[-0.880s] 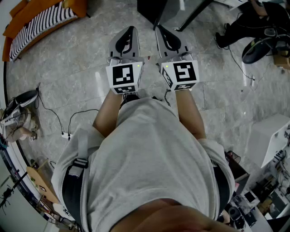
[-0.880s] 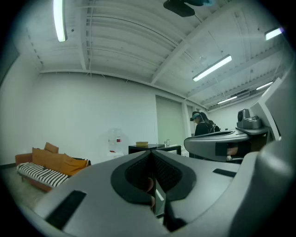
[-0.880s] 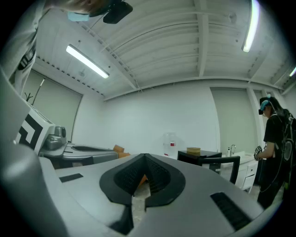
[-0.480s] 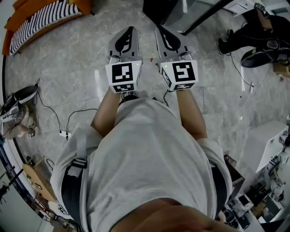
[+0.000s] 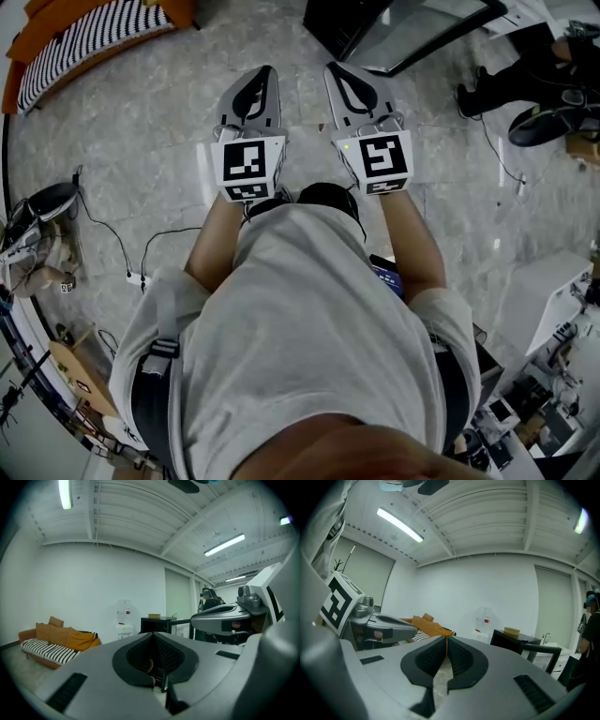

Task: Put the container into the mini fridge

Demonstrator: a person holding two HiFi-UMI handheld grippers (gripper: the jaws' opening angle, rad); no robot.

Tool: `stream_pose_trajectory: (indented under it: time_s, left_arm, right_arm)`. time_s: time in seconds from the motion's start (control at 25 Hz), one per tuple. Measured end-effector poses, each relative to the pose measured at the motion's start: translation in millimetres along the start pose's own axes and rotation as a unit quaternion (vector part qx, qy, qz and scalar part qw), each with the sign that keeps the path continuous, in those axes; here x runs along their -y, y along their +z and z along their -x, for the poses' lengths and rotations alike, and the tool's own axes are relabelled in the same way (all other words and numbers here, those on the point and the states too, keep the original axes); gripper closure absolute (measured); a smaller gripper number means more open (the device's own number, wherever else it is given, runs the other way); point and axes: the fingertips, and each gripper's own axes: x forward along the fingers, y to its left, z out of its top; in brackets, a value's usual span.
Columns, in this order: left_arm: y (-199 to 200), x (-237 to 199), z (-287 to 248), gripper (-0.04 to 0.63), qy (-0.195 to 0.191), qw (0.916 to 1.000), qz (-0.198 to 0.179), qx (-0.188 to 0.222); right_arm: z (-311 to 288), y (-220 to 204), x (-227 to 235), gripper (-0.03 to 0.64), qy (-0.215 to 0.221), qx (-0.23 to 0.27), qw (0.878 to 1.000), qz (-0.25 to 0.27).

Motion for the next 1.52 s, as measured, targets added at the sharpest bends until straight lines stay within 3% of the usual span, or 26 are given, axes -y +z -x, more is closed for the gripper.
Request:
stream_pose_trajectory:
  time_s: [0.2, 0.52, 0.76, 0.92, 1.2, 1.52]
  left_arm:
    - [-17.3, -22.9, -19.1, 0.583, 0.024, 0.9992, 0.029, -0.013]
    - [-42.3, -62.9, -98.0, 0.583, 0.063, 0.9965, 0.032, -0.044]
    - [-41.1, -72.8, -178.6, 0.583, 0.067, 0.994, -0.006, -0.086]
    - [-39.0, -82.3, -220.4, 0.583, 0.08, 0.9919, -0.001, -0.098]
    - [-39.1, -88.9, -274.2, 0.583, 0.059, 0.9896, -0.008, -0.131]
    - [-40.2, -88.0, -324.2, 0.583, 0.022, 0.9899, 0.009, -0.14]
  right_arm:
    - [-24.6, -14.2, 4.9, 0.577, 0.015, -0.028, 0.999, 0.001]
    - [-109.7, -47.7, 58.7, 0.577, 0.064, -0.046, 0.997, 0.006]
    - [-164.9, -56.7, 118.9, 0.577, 0.087, -0.052, 0.995, 0.01]
    - [-201.8, -72.0, 144.7, 0.577, 0.116, -0.058, 0.991, -0.007]
    - [-247.9, -73.3, 162.4, 0.577, 0.137, -0.043, 0.988, -0.05]
    - [-276.5, -81.0, 195.6, 0.577, 0.123, -0.073, 0.989, -0.038]
